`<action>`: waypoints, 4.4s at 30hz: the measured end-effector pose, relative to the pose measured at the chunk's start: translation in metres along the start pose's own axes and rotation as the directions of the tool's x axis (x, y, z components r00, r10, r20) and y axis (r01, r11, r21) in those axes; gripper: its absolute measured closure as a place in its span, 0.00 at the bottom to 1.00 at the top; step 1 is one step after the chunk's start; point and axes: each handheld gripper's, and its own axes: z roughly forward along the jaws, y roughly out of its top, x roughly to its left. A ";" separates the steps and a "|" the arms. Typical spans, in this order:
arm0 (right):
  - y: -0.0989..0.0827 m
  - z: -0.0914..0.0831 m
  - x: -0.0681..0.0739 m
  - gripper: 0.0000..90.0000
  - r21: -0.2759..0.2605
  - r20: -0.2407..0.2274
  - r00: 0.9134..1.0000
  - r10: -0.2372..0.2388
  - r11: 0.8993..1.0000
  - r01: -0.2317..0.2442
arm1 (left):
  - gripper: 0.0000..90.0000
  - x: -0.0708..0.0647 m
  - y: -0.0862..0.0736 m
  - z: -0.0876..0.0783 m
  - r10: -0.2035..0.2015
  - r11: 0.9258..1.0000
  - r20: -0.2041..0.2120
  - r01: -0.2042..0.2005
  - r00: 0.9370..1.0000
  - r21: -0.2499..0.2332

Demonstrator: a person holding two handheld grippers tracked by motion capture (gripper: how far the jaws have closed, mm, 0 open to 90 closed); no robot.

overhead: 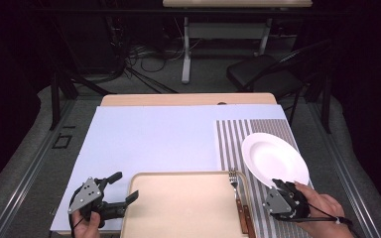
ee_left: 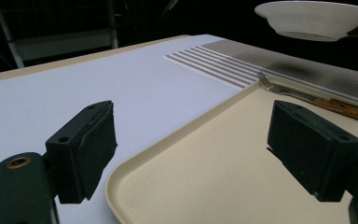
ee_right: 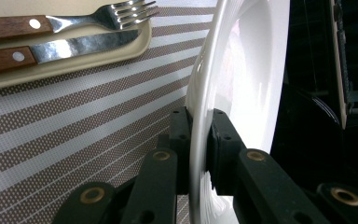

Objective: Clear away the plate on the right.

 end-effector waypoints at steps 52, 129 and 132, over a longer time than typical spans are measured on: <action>0.098 -0.045 0.080 0.91 -0.339 0.069 0.920 -0.387 0.858 0.386 | 0.17 0.000 0.000 0.001 0.003 1.000 -0.002 -0.003 1.000 0.000; 0.123 0.002 0.126 0.80 -0.451 -0.335 0.878 -0.341 0.876 0.168 | 0.17 0.001 -0.001 0.002 -0.004 1.000 0.000 0.004 1.000 0.006; 0.123 0.004 0.126 0.78 -0.456 -0.368 0.866 -0.338 0.878 0.149 | 0.17 0.001 -0.001 0.002 -0.004 1.000 0.004 0.004 1.000 0.004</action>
